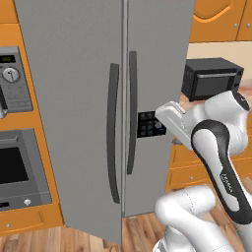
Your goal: Take the lemon wedge from the fridge and place it on the plate with fish on the dining counter.
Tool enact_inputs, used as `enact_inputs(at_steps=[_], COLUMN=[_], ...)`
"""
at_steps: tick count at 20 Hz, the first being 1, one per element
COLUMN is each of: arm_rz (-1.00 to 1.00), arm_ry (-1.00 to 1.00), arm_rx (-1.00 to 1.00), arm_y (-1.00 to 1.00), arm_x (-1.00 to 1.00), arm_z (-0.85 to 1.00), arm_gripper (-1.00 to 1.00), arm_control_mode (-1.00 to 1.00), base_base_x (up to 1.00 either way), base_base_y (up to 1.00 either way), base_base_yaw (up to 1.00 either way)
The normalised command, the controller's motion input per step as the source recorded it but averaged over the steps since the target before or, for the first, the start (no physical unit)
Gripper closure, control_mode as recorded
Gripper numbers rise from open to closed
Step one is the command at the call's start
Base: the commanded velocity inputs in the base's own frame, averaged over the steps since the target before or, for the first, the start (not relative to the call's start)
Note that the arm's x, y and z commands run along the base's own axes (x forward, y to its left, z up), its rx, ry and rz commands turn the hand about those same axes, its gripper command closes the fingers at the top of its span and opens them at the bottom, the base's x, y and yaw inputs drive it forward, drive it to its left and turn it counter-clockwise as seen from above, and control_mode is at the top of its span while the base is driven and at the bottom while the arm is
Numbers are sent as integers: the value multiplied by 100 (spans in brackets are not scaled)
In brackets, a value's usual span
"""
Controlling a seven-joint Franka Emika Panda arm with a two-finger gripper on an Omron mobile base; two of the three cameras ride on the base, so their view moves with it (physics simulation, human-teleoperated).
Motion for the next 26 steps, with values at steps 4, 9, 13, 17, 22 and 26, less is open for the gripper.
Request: enact_inputs(at_steps=[4, 9, 13, 17, 22, 26], arm_rz=[10, 0, 0, 4, 1, 1], arm_ry=[16, 20, 8, 0, 0, -1], arm_rx=[27, 12, 2, 0, 3, 1], arm_y=[-77, -15, 39, 31, 40, 57], arm_x=[68, 100, 97, 59, 21, 34], arm_z=[24, 4, -6, -19, -12, -29], arm_gripper=[-100, -100, -100, -100, -100, -100], arm_control_mode=[-100, -100, -100, -100, -100, -100], base_base_x=[0, 0, 0, 0, 0, 0], base_base_y=[0, 0, 0, 0, 0, 0], base_base_yaw=[0, 0, 0, 0, 0, 0])
